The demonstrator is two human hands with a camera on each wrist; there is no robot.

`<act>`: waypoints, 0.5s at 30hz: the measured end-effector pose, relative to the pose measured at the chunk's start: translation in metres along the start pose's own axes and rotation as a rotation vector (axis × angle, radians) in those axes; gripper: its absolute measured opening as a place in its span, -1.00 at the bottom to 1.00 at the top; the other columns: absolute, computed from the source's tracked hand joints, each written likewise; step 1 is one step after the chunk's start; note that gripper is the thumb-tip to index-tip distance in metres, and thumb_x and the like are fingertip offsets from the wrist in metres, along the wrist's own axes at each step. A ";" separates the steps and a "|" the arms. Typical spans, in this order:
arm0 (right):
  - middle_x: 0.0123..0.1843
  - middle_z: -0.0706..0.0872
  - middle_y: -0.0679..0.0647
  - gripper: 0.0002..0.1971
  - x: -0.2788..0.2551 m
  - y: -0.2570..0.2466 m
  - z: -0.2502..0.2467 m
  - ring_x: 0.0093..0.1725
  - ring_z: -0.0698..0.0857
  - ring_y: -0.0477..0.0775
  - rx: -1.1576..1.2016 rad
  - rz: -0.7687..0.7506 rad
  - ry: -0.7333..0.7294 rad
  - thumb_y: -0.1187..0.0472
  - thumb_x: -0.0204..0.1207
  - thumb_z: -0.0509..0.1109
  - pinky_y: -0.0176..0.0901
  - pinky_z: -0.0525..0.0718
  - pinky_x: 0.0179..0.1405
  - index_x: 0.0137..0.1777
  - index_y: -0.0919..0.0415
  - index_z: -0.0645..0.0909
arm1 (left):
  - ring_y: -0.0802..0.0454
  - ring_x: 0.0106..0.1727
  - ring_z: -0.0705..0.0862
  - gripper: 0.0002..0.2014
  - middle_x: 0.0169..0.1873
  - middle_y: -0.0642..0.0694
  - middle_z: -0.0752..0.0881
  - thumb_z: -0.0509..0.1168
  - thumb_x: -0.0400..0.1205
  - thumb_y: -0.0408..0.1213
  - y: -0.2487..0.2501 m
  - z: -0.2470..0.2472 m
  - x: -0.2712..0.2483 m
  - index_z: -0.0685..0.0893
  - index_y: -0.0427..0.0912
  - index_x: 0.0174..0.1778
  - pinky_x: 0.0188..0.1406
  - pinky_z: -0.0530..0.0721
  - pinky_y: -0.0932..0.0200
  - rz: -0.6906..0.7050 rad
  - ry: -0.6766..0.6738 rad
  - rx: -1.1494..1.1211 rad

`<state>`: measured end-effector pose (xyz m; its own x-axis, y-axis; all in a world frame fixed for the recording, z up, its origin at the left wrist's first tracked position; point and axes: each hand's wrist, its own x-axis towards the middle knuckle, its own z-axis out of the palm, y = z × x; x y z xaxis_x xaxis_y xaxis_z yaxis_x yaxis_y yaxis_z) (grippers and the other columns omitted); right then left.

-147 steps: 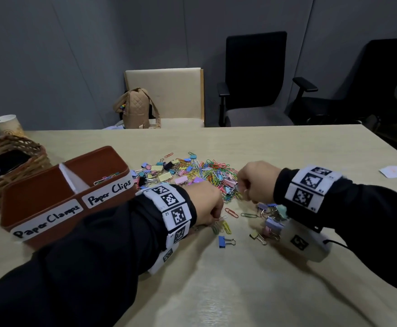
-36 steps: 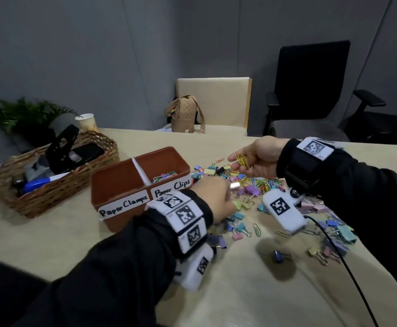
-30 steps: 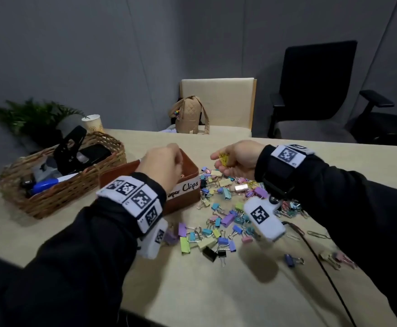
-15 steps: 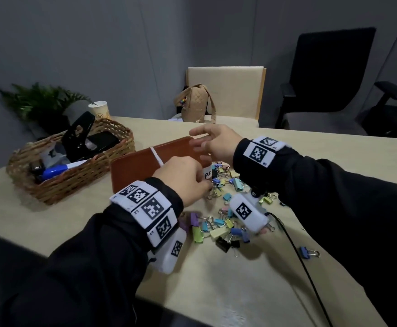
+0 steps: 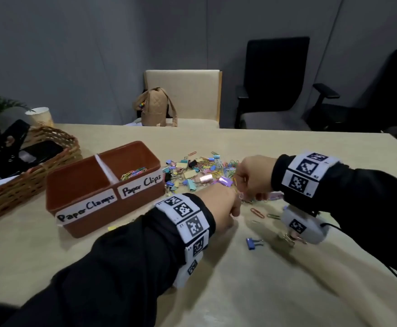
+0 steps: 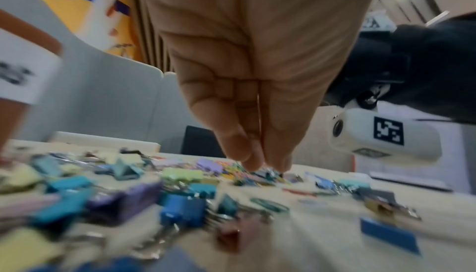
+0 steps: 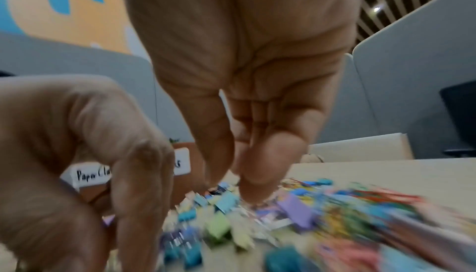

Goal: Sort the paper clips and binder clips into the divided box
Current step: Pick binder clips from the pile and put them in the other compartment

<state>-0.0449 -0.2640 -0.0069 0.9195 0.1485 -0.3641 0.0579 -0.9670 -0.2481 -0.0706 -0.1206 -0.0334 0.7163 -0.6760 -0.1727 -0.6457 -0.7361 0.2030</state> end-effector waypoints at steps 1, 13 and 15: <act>-0.42 0.71 0.09 -0.88 -0.004 0.006 0.002 -0.61 0.65 -0.04 -0.074 0.024 -0.023 0.40 0.35 0.51 -0.36 0.56 -0.66 -0.15 0.25 0.68 | -0.04 0.18 0.66 -0.73 0.15 -0.04 0.72 0.34 0.58 -0.31 0.004 0.002 0.005 0.72 -0.05 0.20 0.06 0.56 0.20 0.023 -0.022 0.028; -0.17 0.65 0.06 -0.80 -0.018 0.035 0.028 -0.19 0.56 0.03 -0.409 -0.004 -0.038 0.27 0.41 0.49 -0.25 0.49 -0.28 0.03 0.25 0.75 | -0.06 0.04 0.68 -0.84 -0.04 -0.09 0.75 0.31 0.54 -0.34 0.008 0.008 0.023 0.75 -0.16 -0.02 -0.05 0.64 0.13 0.019 -0.096 0.137; -0.13 0.69 0.13 -0.77 -0.017 0.035 0.031 -0.19 0.56 0.04 -0.379 0.025 -0.028 0.29 0.42 0.43 -0.23 0.53 -0.23 0.07 0.28 0.74 | -0.09 -0.03 0.68 -0.88 -0.11 -0.10 0.75 0.34 0.50 -0.29 0.008 0.010 0.026 0.73 -0.18 -0.09 -0.08 0.68 0.08 0.001 -0.118 0.145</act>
<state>-0.0707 -0.2937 -0.0376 0.9117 0.1241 -0.3917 0.1800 -0.9776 0.1090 -0.0597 -0.1444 -0.0456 0.6856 -0.6694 -0.2861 -0.6836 -0.7271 0.0632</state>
